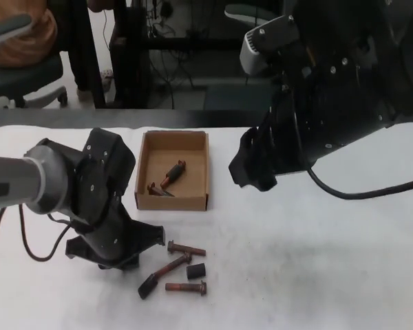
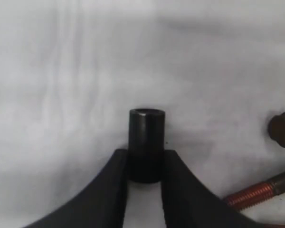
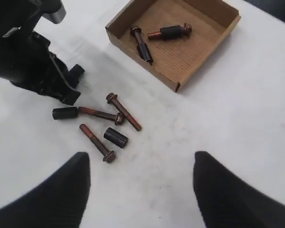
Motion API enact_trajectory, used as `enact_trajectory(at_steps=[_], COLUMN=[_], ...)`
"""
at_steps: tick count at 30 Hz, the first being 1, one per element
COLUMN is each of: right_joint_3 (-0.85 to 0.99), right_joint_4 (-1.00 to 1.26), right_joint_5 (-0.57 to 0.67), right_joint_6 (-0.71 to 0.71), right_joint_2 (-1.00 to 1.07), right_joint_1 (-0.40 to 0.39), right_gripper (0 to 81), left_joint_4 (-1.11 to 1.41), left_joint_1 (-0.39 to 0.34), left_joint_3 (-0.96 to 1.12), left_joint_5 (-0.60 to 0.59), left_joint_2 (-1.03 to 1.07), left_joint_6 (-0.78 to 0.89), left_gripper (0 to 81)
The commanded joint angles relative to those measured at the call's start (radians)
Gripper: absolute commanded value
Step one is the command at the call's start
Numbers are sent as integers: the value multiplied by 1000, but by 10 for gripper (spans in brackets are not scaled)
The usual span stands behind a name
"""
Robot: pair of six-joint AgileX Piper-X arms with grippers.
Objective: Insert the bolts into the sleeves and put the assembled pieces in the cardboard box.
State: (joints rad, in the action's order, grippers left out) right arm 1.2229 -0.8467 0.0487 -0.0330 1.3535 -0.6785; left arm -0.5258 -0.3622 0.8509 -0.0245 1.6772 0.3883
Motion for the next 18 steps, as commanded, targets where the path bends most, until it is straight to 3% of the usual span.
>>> enact_trajectory(at_steps=[1, 4, 9, 18], right_joint_3=[1, 1, 1, 82], right_joint_4=[-12, -26, -22, -3], right_joint_5=[31, 58, 199, 121], right_joint_6=[-239, -383, -380, -521], right_joint_2=[-9, 17, 118, 389], right_joint_1=[3, 16, 31, -33], right_gripper=[570, 503, 465, 465], left_joint_4=[-14, -16, -31, -8], left_joint_1=[4, 0, 4, 4], left_joint_3=[5, 5, -10, -199], left_joint_5=[-11, -53, -51, -46], left_joint_2=[5, -21, -167, -706], left_joint_6=[-35, -84, -221, -230], left_gripper=[18, 18, 18, 18])
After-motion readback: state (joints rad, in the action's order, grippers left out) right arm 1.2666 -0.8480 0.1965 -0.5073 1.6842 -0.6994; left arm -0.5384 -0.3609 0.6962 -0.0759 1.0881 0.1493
